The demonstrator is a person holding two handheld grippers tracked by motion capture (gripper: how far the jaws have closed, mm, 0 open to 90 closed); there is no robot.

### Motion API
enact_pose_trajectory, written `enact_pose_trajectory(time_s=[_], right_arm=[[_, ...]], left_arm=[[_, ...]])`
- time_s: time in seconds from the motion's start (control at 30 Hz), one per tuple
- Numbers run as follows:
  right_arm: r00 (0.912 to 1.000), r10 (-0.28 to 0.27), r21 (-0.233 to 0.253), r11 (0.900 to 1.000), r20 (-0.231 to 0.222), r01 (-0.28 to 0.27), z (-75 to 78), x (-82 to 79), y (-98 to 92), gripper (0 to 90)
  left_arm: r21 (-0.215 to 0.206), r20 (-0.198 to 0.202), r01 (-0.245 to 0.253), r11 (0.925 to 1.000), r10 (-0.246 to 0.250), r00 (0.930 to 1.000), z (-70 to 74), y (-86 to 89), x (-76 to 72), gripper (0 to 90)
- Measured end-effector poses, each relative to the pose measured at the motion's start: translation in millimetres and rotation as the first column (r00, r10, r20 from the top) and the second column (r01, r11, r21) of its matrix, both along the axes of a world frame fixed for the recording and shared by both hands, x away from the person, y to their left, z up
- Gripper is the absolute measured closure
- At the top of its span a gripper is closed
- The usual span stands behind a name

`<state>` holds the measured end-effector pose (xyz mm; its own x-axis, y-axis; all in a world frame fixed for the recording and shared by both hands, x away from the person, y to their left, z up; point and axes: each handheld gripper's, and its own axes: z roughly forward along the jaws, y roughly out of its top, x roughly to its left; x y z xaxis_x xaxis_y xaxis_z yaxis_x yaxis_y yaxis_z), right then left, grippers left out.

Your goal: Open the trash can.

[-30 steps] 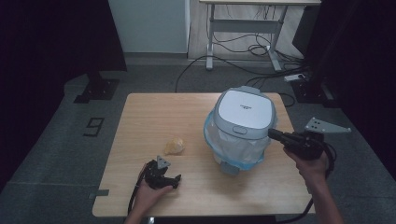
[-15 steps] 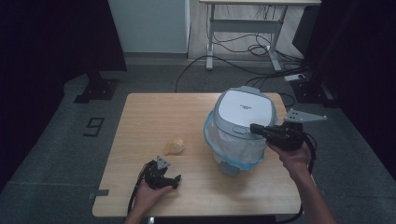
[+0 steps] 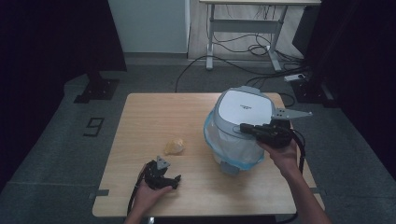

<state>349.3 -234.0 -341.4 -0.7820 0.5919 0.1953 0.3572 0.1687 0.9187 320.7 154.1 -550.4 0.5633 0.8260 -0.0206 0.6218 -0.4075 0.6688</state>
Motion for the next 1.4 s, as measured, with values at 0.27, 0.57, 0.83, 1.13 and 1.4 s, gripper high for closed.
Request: enact_pose_trajectory(time_s=[0.27, 0.57, 0.83, 1.13, 1.4], right_arm=[[0.9999, 0.007, -0.003, 1.000, -0.014, -0.007, 0.6, 0.9, -0.7, 89.6], [0.9997, 0.018, -0.002, 1.000, -0.019, -0.018, 0.3, 1.8, -1.4, 89.7], [0.9995, 0.021, 0.018, 1.000, -0.024, -0.021, -2.4, 0.6, -4.7, 89.7], [0.9995, -0.014, 0.048, 0.999, 0.030, 0.012, -0.9, -7.4, -15.4, 86.0], [0.9938, -0.050, 0.034, 0.998, 0.099, 0.047, -5.5, -29.7, -36.5, 77.9]], left_arm=[[0.000, 0.000, -0.002, 1.0000, 0.002, 1.0000, 0.0, -0.1, -0.3, 6.4], [0.000, 0.000, -0.003, 1.0000, 0.003, 1.0000, 0.0, -0.1, -0.4, 6.4], [-0.001, 0.000, -0.004, 1.0000, 0.004, 1.0000, 0.0, -0.2, -0.6, 6.5], [-0.001, 0.000, -0.004, 1.0000, 0.004, 1.0000, 0.0, -0.3, -0.7, 6.4], [0.000, 0.000, -0.005, 1.0000, 0.005, 1.0000, 0.0, -0.3, -0.7, 6.5]])
